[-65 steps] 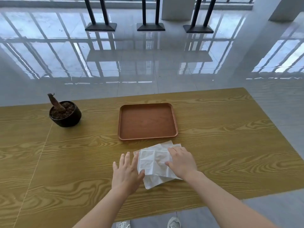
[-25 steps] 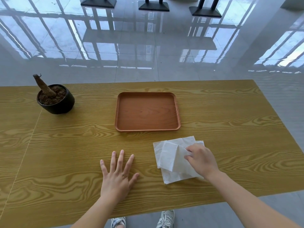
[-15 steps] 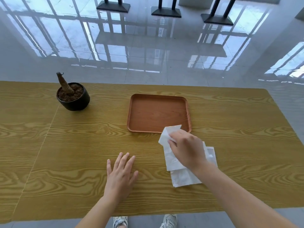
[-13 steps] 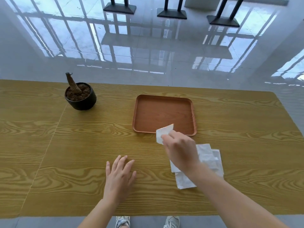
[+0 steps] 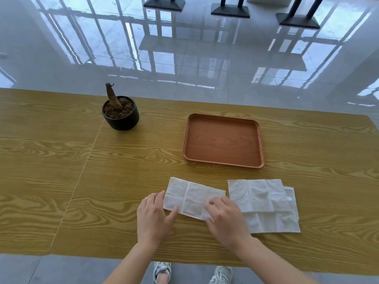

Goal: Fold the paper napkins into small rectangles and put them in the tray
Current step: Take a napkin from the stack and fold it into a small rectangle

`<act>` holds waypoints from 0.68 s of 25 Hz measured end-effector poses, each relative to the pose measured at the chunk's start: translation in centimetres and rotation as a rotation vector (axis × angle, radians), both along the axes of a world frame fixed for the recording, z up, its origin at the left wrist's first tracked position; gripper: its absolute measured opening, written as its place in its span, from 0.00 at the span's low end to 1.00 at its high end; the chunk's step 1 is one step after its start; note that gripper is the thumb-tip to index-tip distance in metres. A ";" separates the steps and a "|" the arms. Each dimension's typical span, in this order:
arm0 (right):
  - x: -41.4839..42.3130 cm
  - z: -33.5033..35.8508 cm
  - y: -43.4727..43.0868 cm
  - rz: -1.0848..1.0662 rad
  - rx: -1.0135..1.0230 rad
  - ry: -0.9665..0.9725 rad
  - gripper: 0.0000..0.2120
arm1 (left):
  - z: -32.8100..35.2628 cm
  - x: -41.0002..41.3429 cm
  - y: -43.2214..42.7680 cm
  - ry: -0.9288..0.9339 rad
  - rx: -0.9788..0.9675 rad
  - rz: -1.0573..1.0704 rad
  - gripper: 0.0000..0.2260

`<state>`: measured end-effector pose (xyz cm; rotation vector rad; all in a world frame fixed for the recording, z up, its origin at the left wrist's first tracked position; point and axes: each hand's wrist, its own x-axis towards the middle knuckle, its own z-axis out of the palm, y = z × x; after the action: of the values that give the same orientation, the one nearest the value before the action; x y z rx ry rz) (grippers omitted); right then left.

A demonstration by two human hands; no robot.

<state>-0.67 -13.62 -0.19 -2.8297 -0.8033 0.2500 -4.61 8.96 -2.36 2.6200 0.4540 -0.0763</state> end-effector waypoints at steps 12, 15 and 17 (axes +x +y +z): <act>3.6 -0.4 -2.0 -0.126 -0.093 0.067 0.22 | 0.0 3.9 0.7 0.039 0.321 -0.085 0.23; 2.0 -0.5 -2.0 -0.140 -0.109 0.098 0.23 | 0.8 5.4 1.4 0.046 0.341 -0.024 0.27; 0.6 -0.6 -2.2 -0.148 -0.054 0.143 0.23 | 1.1 5.0 1.1 0.000 0.243 0.041 0.27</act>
<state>-0.09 -15.78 -0.84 -2.8636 -0.5638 0.4521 0.35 10.06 -1.22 2.8466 0.5467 -0.0079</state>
